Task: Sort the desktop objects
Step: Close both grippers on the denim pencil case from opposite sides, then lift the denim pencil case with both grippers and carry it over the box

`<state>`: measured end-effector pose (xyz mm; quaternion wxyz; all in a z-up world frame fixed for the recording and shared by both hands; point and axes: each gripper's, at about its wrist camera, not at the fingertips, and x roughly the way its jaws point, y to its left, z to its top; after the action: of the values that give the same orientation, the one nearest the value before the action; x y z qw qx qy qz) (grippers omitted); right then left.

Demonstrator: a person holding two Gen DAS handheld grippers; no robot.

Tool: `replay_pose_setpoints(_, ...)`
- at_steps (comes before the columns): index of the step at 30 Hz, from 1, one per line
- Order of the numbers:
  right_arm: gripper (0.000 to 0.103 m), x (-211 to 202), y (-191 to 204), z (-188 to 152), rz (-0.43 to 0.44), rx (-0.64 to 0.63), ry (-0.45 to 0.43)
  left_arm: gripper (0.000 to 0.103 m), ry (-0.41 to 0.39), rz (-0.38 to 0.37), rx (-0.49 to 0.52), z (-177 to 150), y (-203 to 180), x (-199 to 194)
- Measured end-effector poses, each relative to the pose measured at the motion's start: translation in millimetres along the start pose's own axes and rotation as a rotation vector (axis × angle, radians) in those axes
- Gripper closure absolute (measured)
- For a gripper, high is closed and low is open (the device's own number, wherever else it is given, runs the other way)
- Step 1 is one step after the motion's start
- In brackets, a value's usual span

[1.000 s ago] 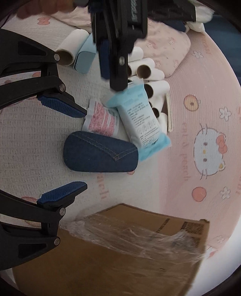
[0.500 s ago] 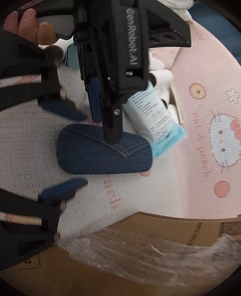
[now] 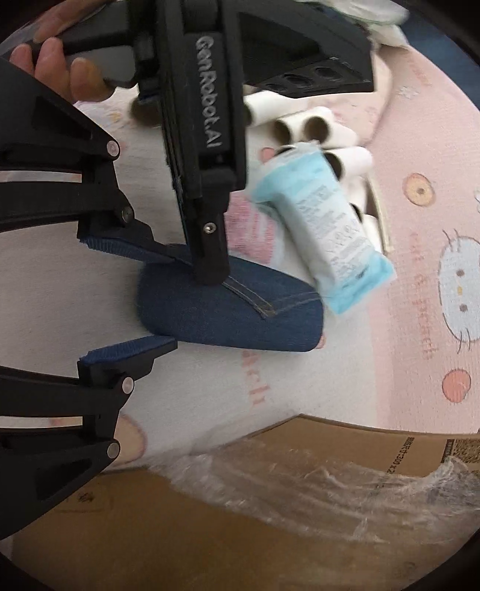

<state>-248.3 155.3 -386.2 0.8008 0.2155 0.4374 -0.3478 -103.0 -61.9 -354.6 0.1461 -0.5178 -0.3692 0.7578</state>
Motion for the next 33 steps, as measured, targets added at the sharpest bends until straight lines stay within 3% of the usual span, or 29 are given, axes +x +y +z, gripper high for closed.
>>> replay_pose_setpoints(2, 0.063, -3.2, -0.8, -2.4, 0.003, -0.008, -0.014, 0.067, 0.018, -0.016, 0.003, -2.0, -1.2, 3.8)
replay_pose_setpoints(6, 0.041, -7.3, -0.7, -1.2, -0.008, -0.007, -0.052, 0.067, 0.037, -0.021, 0.0, -2.9, -1.6, 5.5)
replay_pose_setpoints(10, 0.039, -3.0, -0.5, 1.7, -0.008, -0.021, -0.048, 0.063, 0.008, -0.003, 0.018, 2.1, -3.1, -2.8)
replay_pose_setpoints(13, 0.035, -0.4, 1.9, 3.9, -0.013, -0.043, -0.054, 0.054, -0.022, -0.007, -0.012, 12.3, 1.2, -7.8)
replay_pose_setpoints(20, 0.035, 9.2, 2.5, 20.2, -0.022, -0.09, -0.042, 0.054, -0.016, -0.03, -0.061, 34.8, 9.6, -2.6)
replay_pose_setpoints(27, 0.035, 30.6, -4.0, 32.1, -0.012, -0.11, 0.019, 0.054, -0.007, -0.001, -0.102, 46.7, 10.7, 11.2)
replay_pose_setpoints(30, 0.043, 40.8, -5.8, 33.0, -0.003, -0.107, 0.061, 0.054, -0.011, 0.006, -0.075, 45.9, 7.4, 11.1)
replay_pose_setpoints(33, 0.043, 42.1, -5.1, 32.3, -0.009, -0.123, 0.062, 0.054, -0.015, 0.015, -0.065, 48.8, 4.2, 12.9)
